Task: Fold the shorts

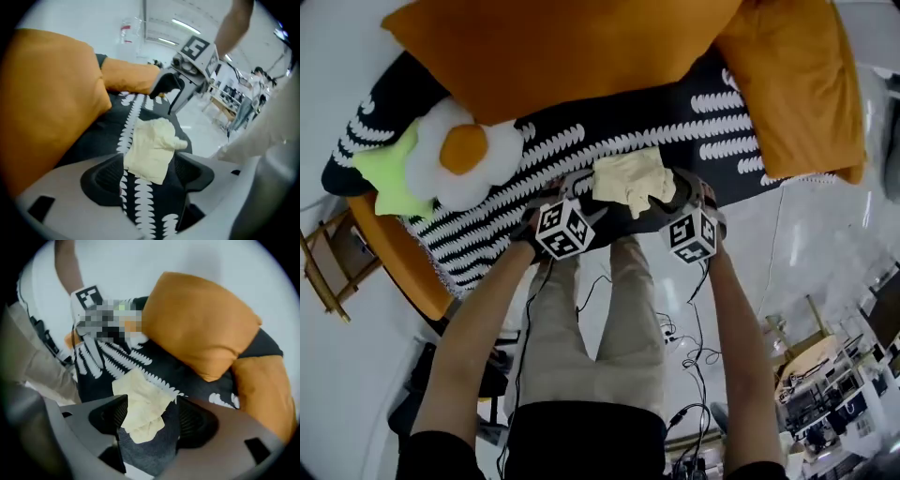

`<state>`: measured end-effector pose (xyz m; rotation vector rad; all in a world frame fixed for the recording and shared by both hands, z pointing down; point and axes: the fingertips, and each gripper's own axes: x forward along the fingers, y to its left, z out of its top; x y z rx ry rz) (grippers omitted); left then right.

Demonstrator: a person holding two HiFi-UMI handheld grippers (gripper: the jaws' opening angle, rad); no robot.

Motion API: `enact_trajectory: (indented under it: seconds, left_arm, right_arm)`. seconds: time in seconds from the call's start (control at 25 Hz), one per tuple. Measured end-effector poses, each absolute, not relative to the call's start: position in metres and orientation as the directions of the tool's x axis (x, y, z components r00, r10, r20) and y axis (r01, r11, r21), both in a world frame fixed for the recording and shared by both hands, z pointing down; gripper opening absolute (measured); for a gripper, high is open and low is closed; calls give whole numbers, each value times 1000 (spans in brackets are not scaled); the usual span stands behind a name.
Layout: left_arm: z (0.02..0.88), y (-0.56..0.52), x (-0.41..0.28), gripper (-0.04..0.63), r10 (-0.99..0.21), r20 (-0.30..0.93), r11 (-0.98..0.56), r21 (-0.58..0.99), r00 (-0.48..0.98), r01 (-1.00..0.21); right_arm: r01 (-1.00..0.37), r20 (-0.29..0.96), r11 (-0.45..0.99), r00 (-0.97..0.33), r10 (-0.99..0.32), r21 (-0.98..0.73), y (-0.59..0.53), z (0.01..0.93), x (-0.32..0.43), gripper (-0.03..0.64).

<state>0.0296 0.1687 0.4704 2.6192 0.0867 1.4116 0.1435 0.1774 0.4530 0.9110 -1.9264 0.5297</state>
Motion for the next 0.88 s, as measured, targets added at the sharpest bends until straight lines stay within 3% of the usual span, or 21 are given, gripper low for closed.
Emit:
enact_trajectory:
  seconds: [0.2, 0.44, 0.64, 0.88]
  left_arm:
    - [288, 163, 0, 336, 2, 726, -973, 161, 688, -166]
    - [90, 188, -29, 307, -51, 585, -991, 71, 810, -114]
    - [-38, 203, -44, 279, -117, 451, -992, -95, 885, -83]
    - [-156, 248, -70, 256, -307, 297, -951, -124, 904, -282]
  right_arm:
    - [-940, 812, 342, -198, -549, 2, 224, 285, 137, 320]
    - [-1000, 652, -2, -2, -759, -5, 279, 71, 99, 317]
    - [-985, 472, -171, 152, -868, 3, 311, -63, 82, 321]
    - [-985, 295, -170, 171, -940, 30, 379, -158, 90, 319]
